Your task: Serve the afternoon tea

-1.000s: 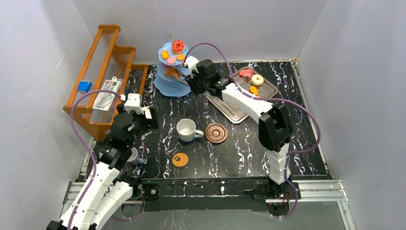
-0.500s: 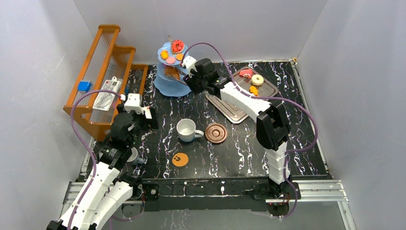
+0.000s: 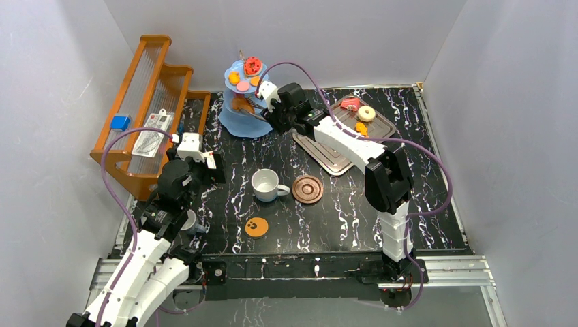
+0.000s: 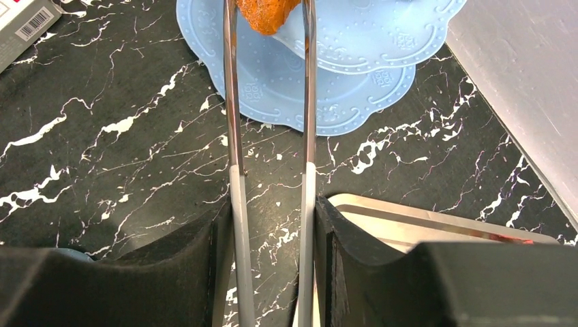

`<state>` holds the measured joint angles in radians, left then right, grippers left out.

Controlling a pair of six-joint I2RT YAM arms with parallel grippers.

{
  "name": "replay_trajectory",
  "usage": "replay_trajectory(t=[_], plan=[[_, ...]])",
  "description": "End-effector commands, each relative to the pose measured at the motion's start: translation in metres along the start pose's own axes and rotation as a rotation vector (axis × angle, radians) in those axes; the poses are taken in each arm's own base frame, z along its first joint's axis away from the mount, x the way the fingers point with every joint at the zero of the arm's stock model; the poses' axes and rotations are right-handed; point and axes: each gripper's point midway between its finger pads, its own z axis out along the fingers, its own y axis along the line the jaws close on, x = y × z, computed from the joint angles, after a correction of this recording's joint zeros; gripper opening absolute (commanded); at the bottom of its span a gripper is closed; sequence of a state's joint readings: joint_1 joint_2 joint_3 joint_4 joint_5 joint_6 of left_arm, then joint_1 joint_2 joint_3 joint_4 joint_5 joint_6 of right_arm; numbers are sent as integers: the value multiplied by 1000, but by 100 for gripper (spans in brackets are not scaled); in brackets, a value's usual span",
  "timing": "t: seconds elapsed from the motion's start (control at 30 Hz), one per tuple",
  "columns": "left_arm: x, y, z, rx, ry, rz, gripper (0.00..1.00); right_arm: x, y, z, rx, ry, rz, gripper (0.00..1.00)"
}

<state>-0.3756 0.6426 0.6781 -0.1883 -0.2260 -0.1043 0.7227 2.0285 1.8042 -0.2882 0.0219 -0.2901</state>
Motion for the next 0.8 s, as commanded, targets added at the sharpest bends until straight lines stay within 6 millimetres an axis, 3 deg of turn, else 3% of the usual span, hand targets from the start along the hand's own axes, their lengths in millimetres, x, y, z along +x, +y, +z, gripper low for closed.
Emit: replay_trajectory(t=[0.0,0.33,0.77], plan=[[-15,1,-3,-10,-38,-4,98,-50,-7,-24,20,-140,-43,47],[-15,1,-3,-10,-37,-3,98,-55,-2,-27,-3,-161,-74,47],[-14,1,-3,-11,-36,-2,98,-53,-22,-27,101,-124,-84,54]])
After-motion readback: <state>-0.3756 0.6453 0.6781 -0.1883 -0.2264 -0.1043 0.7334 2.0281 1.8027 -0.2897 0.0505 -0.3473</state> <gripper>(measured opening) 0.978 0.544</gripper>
